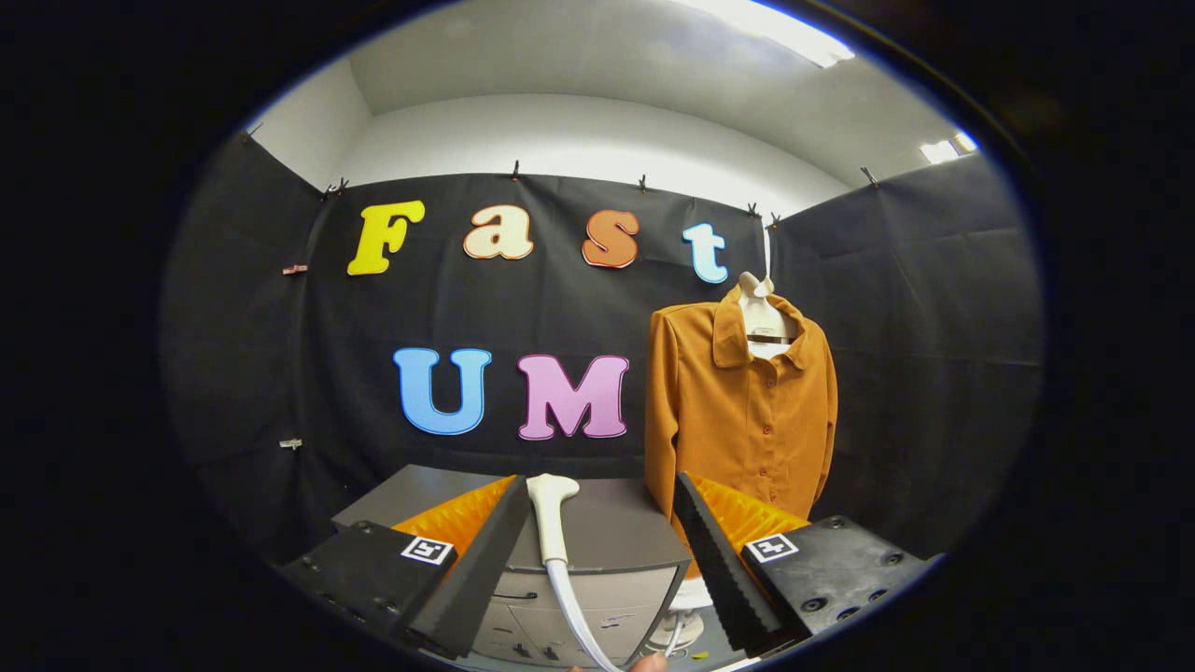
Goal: Iron the clothes twice with a garment steamer, once on the left side and once on the right side.
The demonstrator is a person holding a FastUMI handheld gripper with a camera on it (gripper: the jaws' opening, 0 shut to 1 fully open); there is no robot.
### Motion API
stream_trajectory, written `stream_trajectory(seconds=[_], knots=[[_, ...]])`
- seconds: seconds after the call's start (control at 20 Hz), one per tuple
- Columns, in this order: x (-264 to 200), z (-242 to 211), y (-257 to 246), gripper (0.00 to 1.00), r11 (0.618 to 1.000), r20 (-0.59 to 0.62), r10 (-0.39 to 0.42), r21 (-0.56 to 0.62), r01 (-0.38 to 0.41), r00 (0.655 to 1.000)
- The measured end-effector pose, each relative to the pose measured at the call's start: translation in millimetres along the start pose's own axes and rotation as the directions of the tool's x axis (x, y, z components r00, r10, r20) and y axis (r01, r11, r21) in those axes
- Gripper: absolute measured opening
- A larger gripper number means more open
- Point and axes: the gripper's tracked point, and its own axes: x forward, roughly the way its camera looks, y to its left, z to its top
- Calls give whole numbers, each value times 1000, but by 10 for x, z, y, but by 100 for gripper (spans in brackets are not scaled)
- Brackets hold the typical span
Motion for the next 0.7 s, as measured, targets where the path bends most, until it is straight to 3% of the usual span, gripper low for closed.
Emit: stream_trajectory(seconds=[0.45,0.7], knots=[[51,-96,17,98,1000,-26,12,11,-11,1000],[253,-271,160,97,998,-118,65,4,-66,991]])
